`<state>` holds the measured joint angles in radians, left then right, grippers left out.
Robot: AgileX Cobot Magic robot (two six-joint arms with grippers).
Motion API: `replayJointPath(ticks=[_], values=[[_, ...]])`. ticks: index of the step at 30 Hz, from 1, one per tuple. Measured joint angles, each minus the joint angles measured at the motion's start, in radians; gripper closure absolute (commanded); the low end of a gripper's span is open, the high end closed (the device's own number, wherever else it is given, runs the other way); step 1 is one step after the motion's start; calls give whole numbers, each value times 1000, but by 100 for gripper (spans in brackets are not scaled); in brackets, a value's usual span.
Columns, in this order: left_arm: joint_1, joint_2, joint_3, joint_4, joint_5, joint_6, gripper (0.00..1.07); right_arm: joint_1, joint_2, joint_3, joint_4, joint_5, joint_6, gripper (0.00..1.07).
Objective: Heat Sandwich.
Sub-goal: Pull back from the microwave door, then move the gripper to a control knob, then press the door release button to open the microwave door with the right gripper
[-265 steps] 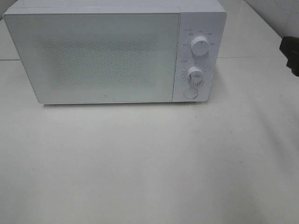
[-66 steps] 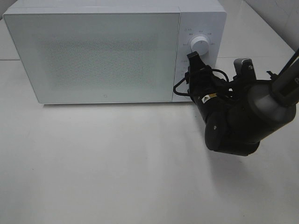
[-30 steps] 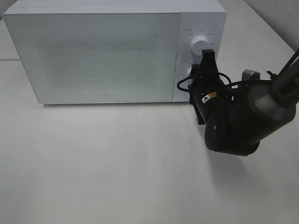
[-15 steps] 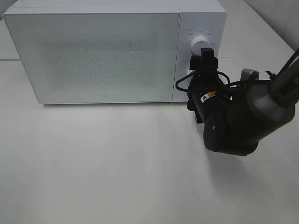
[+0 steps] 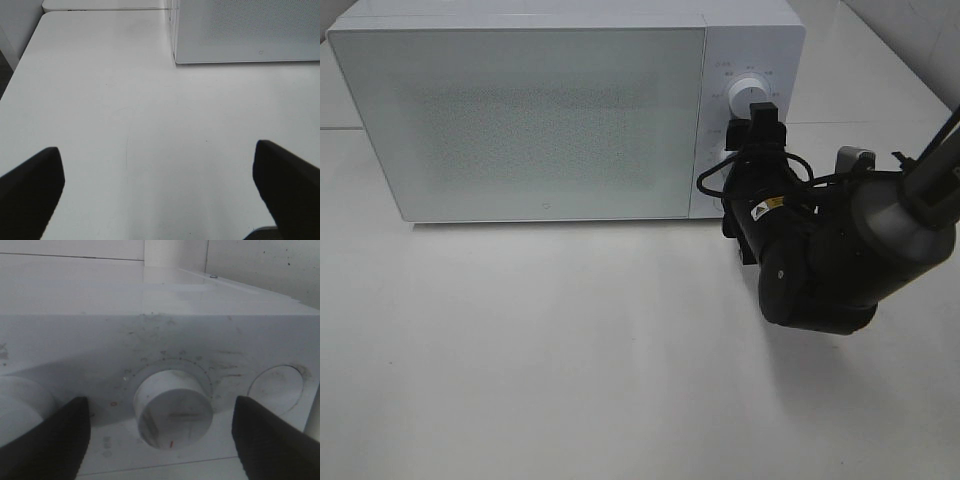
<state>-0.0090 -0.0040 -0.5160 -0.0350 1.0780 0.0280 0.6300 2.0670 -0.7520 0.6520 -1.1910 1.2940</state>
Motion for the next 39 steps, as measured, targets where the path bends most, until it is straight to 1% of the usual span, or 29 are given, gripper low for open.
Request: replayJointPath(ticks=[5, 7, 8, 11, 13, 15, 16, 17, 19, 20, 21, 23, 24, 26, 27, 30, 31, 34, 37, 38, 39], values=[[0, 0, 0, 0, 0, 0, 9, 0, -27, 49, -24, 12, 0, 31], [0, 0, 0, 0, 0, 0, 9, 0, -51, 92, -54, 17, 0, 31], [0, 0, 0, 0, 0, 0, 9, 0, -51, 92, -54, 17, 0, 31], [0, 0, 0, 0, 0, 0, 9, 0, -101, 145, -108, 50, 0, 31], [0, 0, 0, 0, 0, 0, 9, 0, -118, 156, -122, 66, 0, 31], [0, 0, 0, 0, 0, 0, 9, 0, -149, 181, -148, 104, 0, 31], [0, 0, 0, 0, 0, 0, 9, 0, -186, 200, -174, 161, -7, 31], [0, 0, 0, 0, 0, 0, 9, 0, -186, 200, -174, 161, -7, 31], [0, 0, 0, 0, 0, 0, 9, 0, -219, 213, -197, 220, -33, 31], [0, 0, 0, 0, 0, 0, 9, 0, -257, 220, -218, 285, -81, 31], [0, 0, 0, 0, 0, 0, 9, 0, -257, 220, -218, 285, -81, 31], [0, 0, 0, 0, 0, 0, 9, 0, -294, 222, -236, 371, -153, 31], [0, 0, 0, 0, 0, 0, 9, 0, -332, 223, -251, 453, -230, 31], [0, 0, 0, 0, 0, 0, 9, 0, -375, 223, -260, 538, -326, 31], [0, 0, 0, 0, 0, 0, 9, 0, -375, 223, -260, 538, -326, 31], [0, 0, 0, 0, 0, 0, 9, 0, -454, 224, -267, 692, -515, 31], [0, 0, 0, 0, 0, 0, 9, 0, -454, 224, -267, 692, -515, 31], [0, 0, 0, 0, 0, 0, 9, 0, -520, 224, -267, 819, -734, 31], [0, 0, 0, 0, 0, 0, 9, 0, -545, 220, -267, 887, -830, 31], [0, 0, 0, 0, 0, 0, 9, 0, -566, 207, -267, 973, -928, 31], [0, 0, 0, 0, 0, 0, 9, 0, -573, 196, -267, 1010, -982, 31]])
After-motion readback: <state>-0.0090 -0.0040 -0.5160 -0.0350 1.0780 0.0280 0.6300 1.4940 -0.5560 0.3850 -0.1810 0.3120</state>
